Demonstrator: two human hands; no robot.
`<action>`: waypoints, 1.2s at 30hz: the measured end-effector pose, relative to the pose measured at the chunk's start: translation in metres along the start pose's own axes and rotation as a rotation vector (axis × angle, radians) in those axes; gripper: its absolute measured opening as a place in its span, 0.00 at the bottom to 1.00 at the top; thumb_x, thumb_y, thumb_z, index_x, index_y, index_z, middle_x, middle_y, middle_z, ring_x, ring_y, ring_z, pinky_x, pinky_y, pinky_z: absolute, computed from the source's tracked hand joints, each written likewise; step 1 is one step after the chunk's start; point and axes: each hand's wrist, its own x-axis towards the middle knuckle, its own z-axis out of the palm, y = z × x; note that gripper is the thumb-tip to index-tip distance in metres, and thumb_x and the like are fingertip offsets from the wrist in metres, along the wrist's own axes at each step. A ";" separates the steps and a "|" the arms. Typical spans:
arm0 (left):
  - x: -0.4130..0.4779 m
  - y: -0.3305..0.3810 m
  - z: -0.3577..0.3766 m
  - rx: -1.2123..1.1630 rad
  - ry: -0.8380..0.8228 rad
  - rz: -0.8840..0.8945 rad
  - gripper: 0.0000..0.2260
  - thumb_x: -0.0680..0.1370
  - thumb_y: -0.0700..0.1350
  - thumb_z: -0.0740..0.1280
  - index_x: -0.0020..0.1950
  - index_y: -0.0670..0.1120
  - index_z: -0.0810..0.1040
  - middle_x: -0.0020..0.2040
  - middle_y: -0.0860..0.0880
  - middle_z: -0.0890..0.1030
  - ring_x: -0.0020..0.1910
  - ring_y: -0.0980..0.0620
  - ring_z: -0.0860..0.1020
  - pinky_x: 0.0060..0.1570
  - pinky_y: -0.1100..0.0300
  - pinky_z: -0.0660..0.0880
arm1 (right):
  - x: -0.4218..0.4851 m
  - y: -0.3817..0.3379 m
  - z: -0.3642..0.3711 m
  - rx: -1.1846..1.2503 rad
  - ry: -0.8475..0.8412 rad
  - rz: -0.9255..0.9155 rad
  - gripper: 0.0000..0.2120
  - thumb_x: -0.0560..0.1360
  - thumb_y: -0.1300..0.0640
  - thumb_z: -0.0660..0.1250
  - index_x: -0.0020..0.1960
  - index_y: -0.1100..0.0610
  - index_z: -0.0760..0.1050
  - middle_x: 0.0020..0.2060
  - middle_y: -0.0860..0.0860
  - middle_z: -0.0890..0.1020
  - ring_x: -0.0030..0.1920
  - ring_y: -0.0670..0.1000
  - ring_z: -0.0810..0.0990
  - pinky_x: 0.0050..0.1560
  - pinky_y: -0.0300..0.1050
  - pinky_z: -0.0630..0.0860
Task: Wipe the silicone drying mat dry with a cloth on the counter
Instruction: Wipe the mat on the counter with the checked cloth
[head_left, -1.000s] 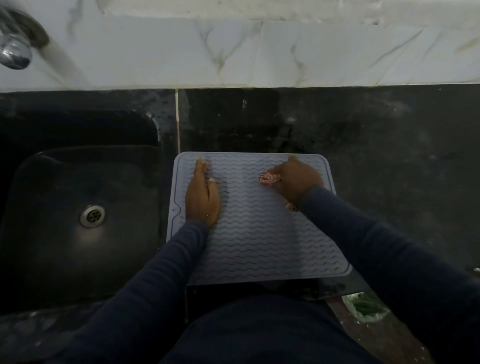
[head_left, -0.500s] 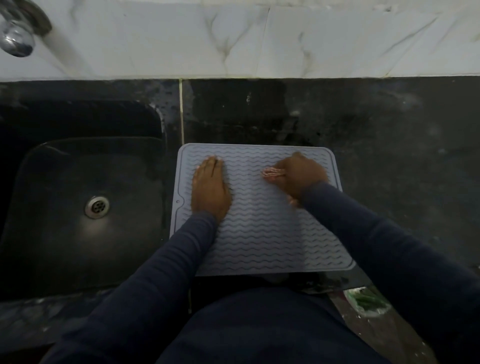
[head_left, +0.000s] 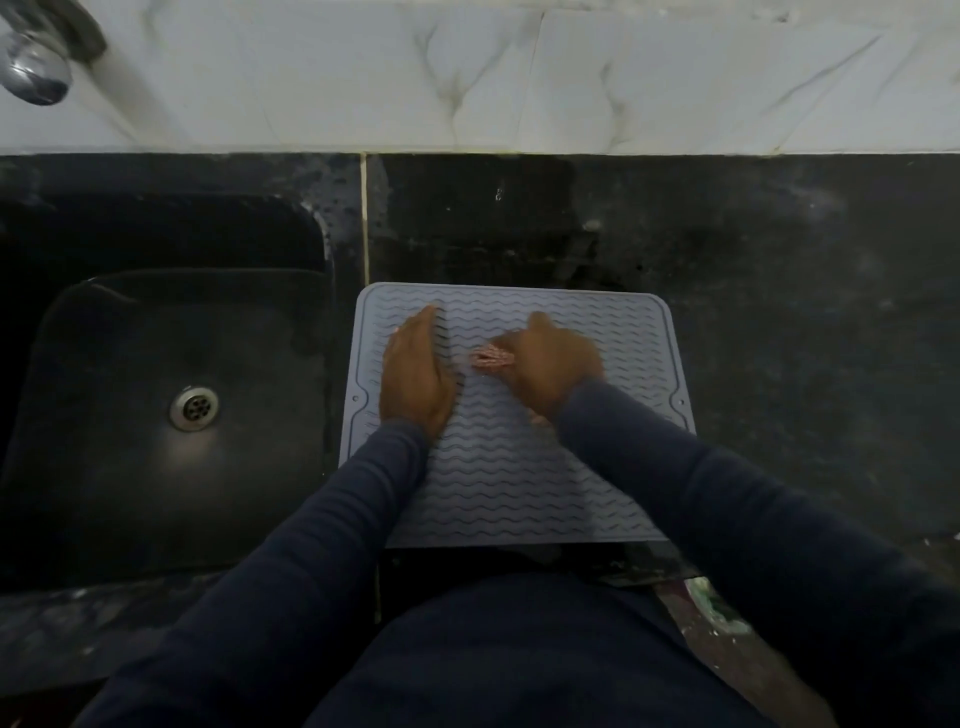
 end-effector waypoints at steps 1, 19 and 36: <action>0.000 -0.001 0.001 0.017 0.001 0.008 0.24 0.79 0.44 0.55 0.75 0.41 0.63 0.73 0.42 0.67 0.73 0.46 0.64 0.74 0.47 0.58 | -0.003 0.018 -0.003 -0.013 -0.012 0.023 0.21 0.75 0.33 0.59 0.60 0.43 0.76 0.54 0.51 0.74 0.48 0.53 0.77 0.49 0.51 0.76; 0.006 0.000 0.012 0.493 -0.090 0.044 0.25 0.82 0.48 0.50 0.77 0.40 0.56 0.78 0.41 0.56 0.77 0.44 0.52 0.76 0.50 0.45 | 0.028 0.021 -0.006 0.101 -0.042 0.080 0.19 0.77 0.35 0.60 0.65 0.38 0.74 0.65 0.53 0.69 0.59 0.60 0.76 0.59 0.54 0.74; 0.006 0.003 0.010 0.497 -0.122 0.020 0.27 0.81 0.52 0.46 0.78 0.40 0.54 0.78 0.41 0.54 0.78 0.45 0.51 0.75 0.52 0.42 | 0.045 -0.007 -0.006 0.053 0.004 0.026 0.15 0.78 0.40 0.60 0.62 0.42 0.76 0.61 0.54 0.71 0.54 0.58 0.78 0.52 0.51 0.74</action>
